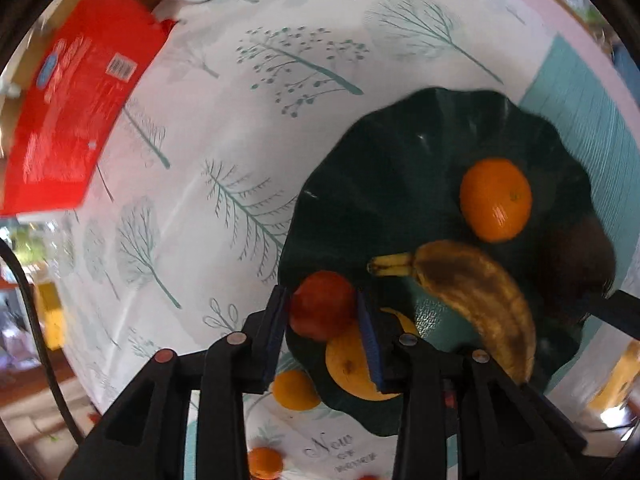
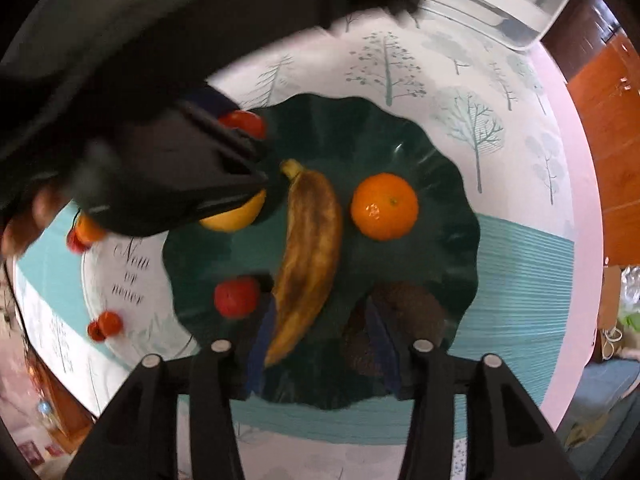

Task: Organize fruits
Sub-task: 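Lower the banana with the right gripper onto the green plate while the left gripper lowers the tomato there, then open both grippers over the green plate and withdraw them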

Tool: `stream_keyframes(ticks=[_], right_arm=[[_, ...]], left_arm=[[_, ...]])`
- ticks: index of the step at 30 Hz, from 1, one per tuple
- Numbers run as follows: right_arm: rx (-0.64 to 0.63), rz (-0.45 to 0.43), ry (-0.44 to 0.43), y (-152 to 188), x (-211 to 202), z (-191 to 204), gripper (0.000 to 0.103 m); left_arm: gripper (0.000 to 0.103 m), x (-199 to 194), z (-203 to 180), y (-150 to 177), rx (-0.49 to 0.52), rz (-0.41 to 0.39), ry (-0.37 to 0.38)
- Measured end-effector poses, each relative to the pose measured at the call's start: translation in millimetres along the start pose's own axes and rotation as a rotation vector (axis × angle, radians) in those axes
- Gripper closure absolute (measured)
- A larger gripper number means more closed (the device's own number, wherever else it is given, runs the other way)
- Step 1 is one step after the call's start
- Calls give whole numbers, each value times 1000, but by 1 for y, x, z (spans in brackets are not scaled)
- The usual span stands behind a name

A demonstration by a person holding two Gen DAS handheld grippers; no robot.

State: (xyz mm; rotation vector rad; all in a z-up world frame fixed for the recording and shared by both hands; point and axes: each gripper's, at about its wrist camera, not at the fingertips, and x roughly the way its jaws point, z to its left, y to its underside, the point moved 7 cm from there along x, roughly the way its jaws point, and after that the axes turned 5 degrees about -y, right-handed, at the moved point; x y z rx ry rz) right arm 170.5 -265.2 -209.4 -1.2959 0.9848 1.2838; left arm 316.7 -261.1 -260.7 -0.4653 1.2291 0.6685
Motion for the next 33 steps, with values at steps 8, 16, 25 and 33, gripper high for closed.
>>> stream_keyframes(ticks=[8,16,25,33], right_arm=[[24,2,-64,16,-2,-3,52],[65,-23,-110,25,-10,-6,52],[106,-65,-129,41,-24,-2,52],[122,-107,-122,50,-40,8,52]], left_arm=[[27,-17,-12,3,59,-23,-38],[22,-29,-19,23,53,-34,-65],[22,-52,-15,64,-29,-61,-55],[22,-76,-3,113,-103,-103,-52]])
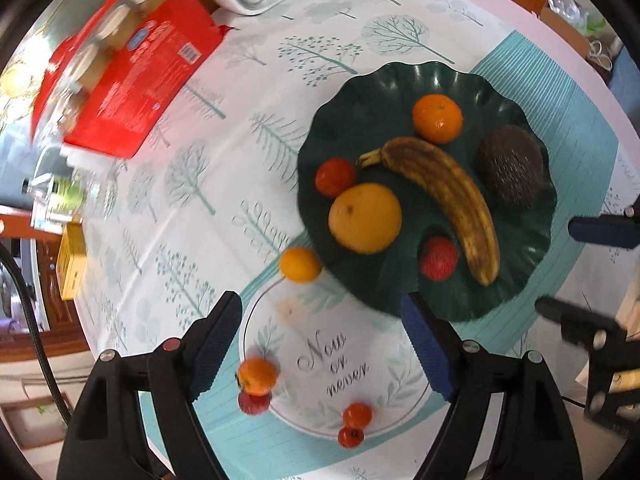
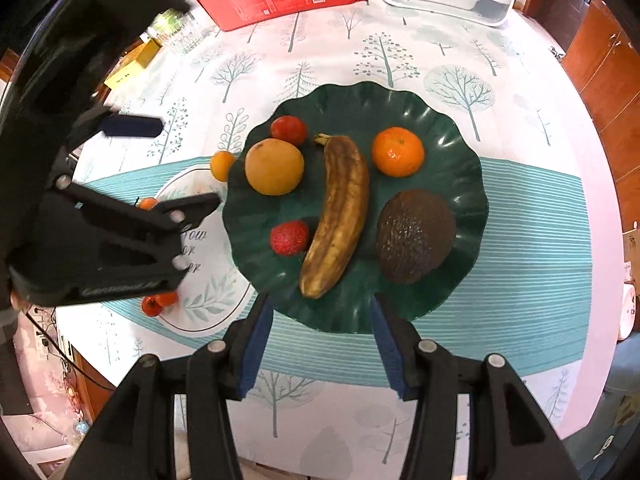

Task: Organize fruits
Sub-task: 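Open both grippers over the green plate and withdraw them, then move the left tool to the dark red lychee while the right tool approaches a cherry tomato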

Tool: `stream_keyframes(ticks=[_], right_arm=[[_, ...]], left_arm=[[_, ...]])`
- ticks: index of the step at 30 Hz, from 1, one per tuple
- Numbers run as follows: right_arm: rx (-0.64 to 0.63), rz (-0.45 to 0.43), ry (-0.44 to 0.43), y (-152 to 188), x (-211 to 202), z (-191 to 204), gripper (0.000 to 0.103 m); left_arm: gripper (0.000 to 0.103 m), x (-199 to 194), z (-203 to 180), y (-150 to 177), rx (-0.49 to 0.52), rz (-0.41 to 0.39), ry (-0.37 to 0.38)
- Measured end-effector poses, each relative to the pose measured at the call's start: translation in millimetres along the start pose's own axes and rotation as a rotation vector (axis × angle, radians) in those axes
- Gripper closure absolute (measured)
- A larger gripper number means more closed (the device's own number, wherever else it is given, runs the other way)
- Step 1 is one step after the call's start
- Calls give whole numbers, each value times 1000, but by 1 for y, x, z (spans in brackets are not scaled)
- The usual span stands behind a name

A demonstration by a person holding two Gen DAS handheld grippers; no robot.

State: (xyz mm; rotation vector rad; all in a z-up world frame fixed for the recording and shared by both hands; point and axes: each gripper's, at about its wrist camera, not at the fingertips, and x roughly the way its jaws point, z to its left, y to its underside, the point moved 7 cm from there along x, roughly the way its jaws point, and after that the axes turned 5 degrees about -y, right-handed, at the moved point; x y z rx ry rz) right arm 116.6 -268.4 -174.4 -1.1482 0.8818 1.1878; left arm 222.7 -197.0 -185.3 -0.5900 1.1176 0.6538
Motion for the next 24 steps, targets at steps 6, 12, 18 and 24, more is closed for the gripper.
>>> stream_keyframes(ticks=[6,12,18,24], right_arm=[[19,-38,22,2,-14,15,52],[40,-75,38,3,-22,40,52],[51,-81,56,10,-19,69,52],[75,-91,48,16,-10,99,52]], left_arm=[[22,-19,18,30,-39,-41,8],[22,-33,47,67,-66,-73,27],[20,-33,81,102,-87,-86,33],[20,-23,115,138,-151,-99,36]])
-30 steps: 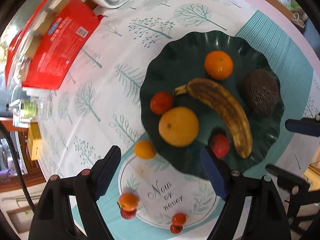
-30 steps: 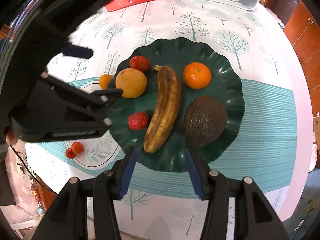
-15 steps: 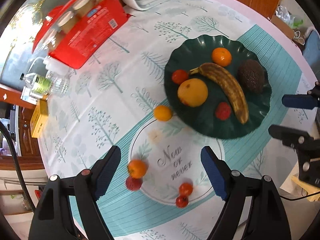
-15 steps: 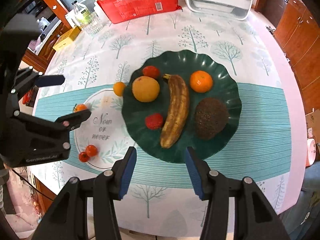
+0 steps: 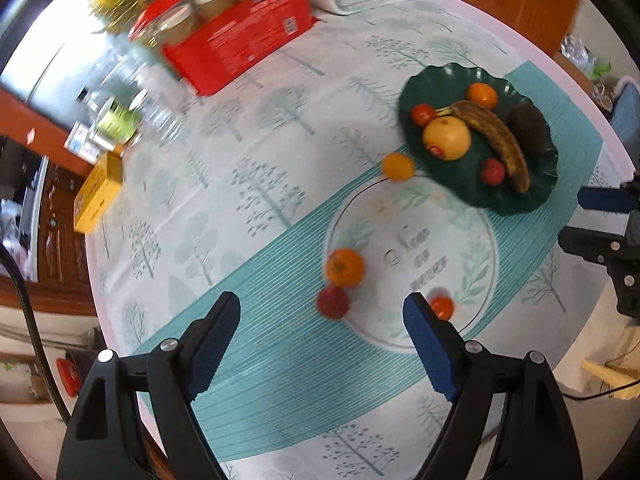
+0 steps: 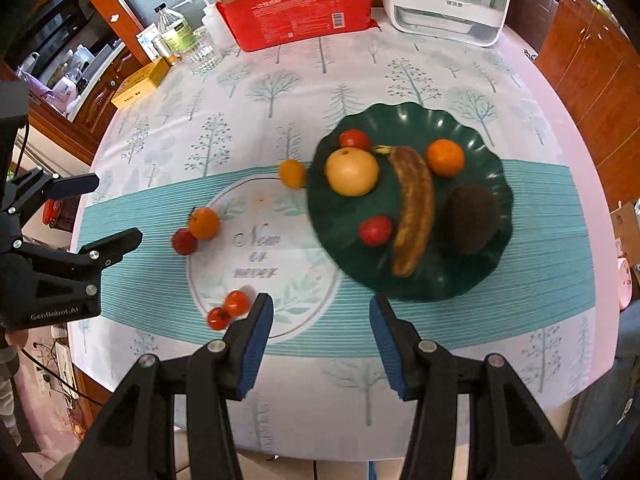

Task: Organize fruits
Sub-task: 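Move the left tool to the dark red lychee while the right tool approaches a cherry tomato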

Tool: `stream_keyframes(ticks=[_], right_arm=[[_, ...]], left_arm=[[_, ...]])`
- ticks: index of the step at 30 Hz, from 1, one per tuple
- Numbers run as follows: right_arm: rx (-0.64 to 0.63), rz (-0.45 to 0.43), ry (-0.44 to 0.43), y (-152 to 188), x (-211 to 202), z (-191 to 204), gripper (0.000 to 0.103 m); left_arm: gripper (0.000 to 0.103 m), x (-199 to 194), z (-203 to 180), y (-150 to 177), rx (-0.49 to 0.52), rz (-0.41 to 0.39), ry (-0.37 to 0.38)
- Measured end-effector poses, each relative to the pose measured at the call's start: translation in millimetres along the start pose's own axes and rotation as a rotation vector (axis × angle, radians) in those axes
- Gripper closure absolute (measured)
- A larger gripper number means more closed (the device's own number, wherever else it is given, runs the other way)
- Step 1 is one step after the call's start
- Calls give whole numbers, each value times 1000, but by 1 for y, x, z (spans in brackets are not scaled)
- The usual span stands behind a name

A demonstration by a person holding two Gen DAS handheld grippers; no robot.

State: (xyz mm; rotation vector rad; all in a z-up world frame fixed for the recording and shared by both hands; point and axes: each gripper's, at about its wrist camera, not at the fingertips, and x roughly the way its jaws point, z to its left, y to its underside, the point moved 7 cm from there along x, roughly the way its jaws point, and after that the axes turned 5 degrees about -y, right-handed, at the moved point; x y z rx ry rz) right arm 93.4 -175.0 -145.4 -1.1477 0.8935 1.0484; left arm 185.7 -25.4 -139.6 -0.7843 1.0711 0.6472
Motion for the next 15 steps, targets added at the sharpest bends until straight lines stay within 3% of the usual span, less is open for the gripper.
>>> stream_keyframes(ticks=[8,15], right_arm=[[18,19,-6,24,27,35,52],[9,45,9,47,57,57,52]], left_arm=[[20,23,35,48,-98,-20,11],[20,48,39,84,-161,-17,80]])
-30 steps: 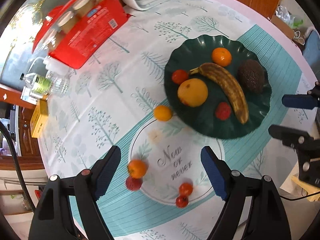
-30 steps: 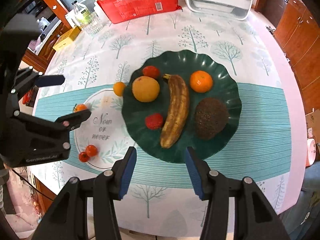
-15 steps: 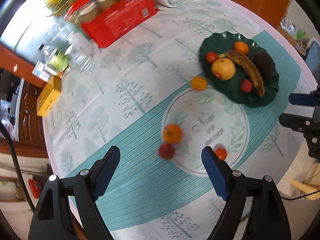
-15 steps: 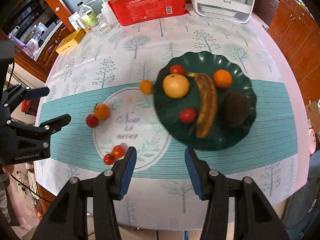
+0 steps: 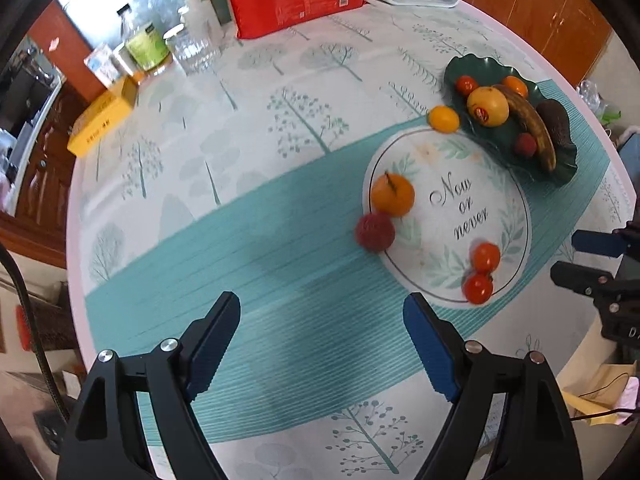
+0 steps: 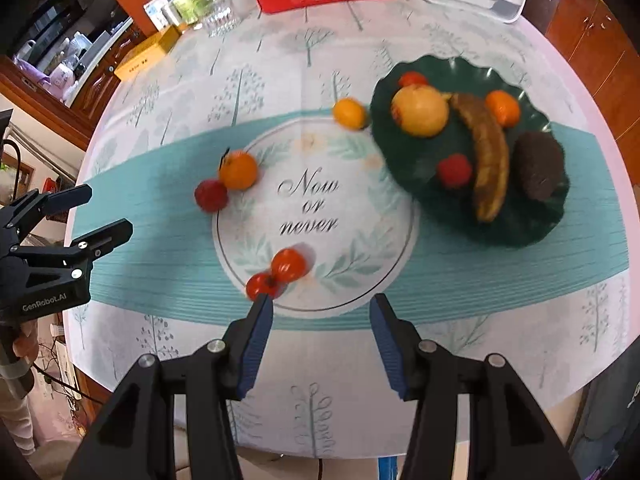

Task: Organize fruits
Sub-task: 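Move the left tool to the dark red lychee while the right tool approaches a cherry tomato, then close the left gripper on the lychee while the right gripper closes on the cherry tomato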

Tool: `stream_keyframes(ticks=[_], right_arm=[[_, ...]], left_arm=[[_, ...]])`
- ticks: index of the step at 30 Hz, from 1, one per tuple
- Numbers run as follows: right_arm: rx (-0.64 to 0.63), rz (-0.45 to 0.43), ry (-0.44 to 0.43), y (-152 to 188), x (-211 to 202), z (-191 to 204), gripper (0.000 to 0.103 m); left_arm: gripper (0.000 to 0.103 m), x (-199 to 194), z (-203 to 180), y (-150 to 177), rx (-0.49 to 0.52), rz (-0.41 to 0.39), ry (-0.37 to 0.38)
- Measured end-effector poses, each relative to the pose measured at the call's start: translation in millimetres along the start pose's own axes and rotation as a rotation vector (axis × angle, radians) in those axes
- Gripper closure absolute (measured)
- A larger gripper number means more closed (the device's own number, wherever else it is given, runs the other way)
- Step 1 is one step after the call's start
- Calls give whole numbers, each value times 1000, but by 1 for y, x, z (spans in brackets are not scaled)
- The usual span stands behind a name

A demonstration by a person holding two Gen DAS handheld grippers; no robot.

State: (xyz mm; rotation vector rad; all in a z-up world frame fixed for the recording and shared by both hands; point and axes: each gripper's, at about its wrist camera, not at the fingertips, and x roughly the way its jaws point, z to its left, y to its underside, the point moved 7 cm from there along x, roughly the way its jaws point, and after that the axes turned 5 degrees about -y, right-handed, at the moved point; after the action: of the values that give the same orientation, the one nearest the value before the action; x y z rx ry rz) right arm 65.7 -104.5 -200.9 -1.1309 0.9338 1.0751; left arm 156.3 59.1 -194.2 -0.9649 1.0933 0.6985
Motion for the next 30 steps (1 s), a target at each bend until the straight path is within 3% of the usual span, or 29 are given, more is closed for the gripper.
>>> stream_keyframes(ticks=[11,25,30], right_arm=[[39,8,15,0,38,7,52],[130,67,-43,-27,78,5,53],[127,93,-37,-25,84,7,61]], left_arm=[[20,40,-9,11,-16,27,53],[24,75,-18,-27,-39,26,96],[29,89,-22,-35,-45,41,116]])
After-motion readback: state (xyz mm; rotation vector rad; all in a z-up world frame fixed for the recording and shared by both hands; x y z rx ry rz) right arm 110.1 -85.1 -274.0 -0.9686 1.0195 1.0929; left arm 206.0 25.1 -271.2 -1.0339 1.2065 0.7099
